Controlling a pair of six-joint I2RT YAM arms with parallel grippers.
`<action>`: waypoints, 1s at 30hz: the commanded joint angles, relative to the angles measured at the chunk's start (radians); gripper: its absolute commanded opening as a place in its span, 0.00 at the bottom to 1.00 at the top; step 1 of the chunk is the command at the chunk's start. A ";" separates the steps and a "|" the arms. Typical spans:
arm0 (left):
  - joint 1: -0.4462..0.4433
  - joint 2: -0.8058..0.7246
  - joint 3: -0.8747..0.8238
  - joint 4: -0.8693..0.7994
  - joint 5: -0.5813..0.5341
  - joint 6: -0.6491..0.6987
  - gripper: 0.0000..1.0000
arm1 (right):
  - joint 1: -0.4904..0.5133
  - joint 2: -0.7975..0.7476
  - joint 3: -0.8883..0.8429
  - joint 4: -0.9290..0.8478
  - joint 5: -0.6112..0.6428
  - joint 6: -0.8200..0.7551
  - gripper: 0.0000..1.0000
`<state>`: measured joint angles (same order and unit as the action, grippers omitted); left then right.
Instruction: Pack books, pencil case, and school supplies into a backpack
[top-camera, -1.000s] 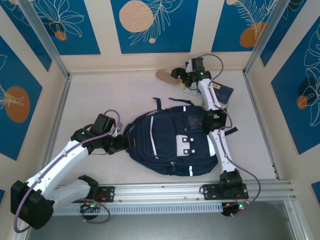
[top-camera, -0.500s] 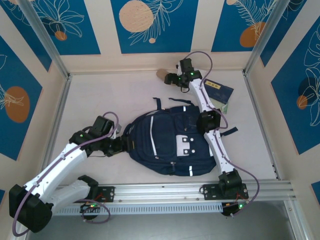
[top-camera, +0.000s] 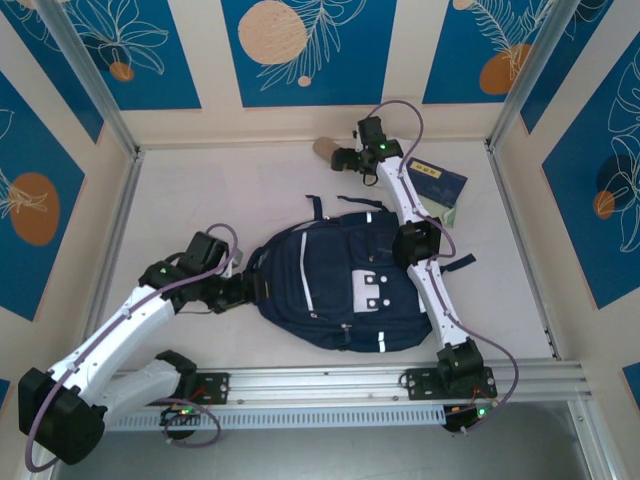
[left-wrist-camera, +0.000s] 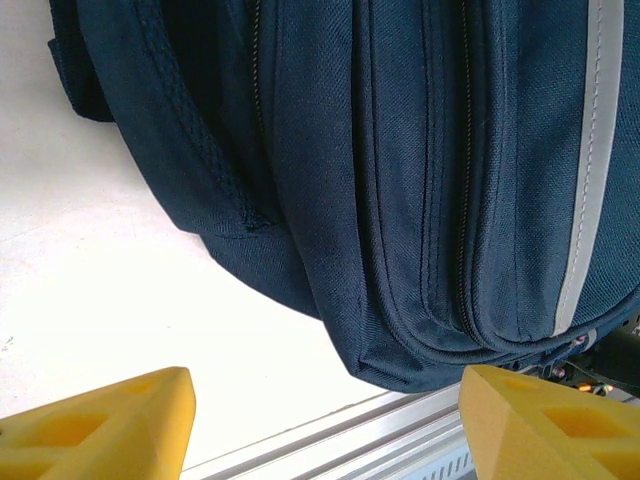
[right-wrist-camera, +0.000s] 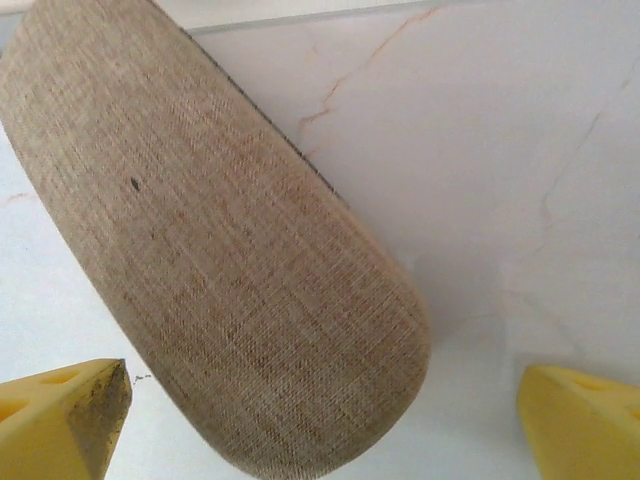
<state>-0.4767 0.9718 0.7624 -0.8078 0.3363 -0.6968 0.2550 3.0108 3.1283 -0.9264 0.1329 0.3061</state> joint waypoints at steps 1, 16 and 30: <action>0.009 0.002 -0.014 -0.008 -0.007 0.010 0.70 | -0.005 -0.041 -0.017 0.102 -0.003 -0.015 0.99; 0.009 0.043 -0.002 -0.006 0.004 0.036 0.70 | 0.004 -0.050 -0.126 0.247 -0.109 0.042 0.99; 0.009 0.024 -0.026 0.012 -0.002 0.038 0.70 | 0.035 -0.070 -0.132 0.151 -0.035 -0.090 0.92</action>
<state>-0.4767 1.0203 0.7525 -0.7933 0.3363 -0.6773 0.2729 2.9997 3.0146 -0.7174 0.0811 0.2520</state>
